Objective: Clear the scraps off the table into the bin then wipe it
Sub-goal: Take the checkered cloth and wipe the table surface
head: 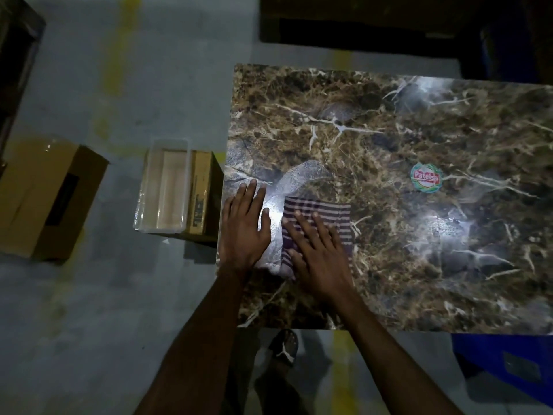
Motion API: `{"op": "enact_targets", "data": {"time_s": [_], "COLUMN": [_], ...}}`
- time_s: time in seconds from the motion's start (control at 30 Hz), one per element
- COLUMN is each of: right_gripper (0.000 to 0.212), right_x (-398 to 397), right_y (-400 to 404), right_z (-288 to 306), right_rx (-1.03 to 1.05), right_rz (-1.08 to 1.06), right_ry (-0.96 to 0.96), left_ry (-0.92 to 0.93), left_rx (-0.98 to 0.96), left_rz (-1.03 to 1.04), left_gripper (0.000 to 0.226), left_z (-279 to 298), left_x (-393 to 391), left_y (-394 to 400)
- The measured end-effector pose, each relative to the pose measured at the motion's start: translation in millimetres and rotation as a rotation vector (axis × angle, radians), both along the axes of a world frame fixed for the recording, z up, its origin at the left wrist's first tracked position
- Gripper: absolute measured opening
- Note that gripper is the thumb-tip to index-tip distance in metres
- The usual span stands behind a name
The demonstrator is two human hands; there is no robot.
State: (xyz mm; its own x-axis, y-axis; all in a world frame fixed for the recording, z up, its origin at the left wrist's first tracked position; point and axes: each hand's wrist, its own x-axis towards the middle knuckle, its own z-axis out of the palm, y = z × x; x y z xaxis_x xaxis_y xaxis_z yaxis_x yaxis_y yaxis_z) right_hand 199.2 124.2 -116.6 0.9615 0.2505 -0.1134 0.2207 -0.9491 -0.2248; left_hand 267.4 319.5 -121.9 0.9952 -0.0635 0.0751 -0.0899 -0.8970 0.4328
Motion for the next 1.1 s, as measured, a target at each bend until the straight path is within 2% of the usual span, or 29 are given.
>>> {"op": "enact_targets", "data": {"time_s": [0.17, 0.37, 0.43, 0.6, 0.73, 0.87, 0.97, 1.1], "right_gripper": [0.058, 0.058, 0.059, 0.059, 0.059, 0.06, 0.059, 0.059], "right_x": [33.7, 1.6, -13.0, 10.6, 42.8, 4.6, -38.0, -33.4], "right_y": [29.1, 23.5, 7.0, -7.6, 21.8, 31.7, 10.0, -9.8], "right_z": [0.3, 7.1, 7.4, 1.4, 3.9, 6.7, 3.0, 6.4], "right_rx": [0.033, 0.095, 0.06, 0.021, 0.068, 0.118, 0.076, 0.093], "right_rz": [-0.097, 0.027, 0.066, -0.196, -0.186, -0.047, 0.056, -0.124], "right_ry": [-0.004, 0.025, 0.037, 0.036, -0.014, -0.017, -0.015, 0.03], "left_ry": [-0.027, -0.027, -0.032, -0.025, -0.015, 0.015, 0.005, -0.01], "left_rx": [-0.027, -0.054, -0.054, -0.05, -0.056, -0.061, -0.068, -0.076], "left_rz": [-0.013, -0.013, -0.007, 0.002, 0.005, 0.003, 0.008, 0.006], "left_gripper": [0.054, 0.056, 0.055, 0.055, 0.055, 0.055, 0.054, 0.054], "left_z": [-3.3, -1.8, -2.2, -1.2, -0.7, -0.3, 0.4, 2.6], "left_x": [2.1, 2.3, 2.4, 1.3, 2.3, 1.7, 1.3, 0.4], "left_y": [2.1, 1.6, 0.2, -0.5, -0.1, -1.1, -1.5, -2.2]}}
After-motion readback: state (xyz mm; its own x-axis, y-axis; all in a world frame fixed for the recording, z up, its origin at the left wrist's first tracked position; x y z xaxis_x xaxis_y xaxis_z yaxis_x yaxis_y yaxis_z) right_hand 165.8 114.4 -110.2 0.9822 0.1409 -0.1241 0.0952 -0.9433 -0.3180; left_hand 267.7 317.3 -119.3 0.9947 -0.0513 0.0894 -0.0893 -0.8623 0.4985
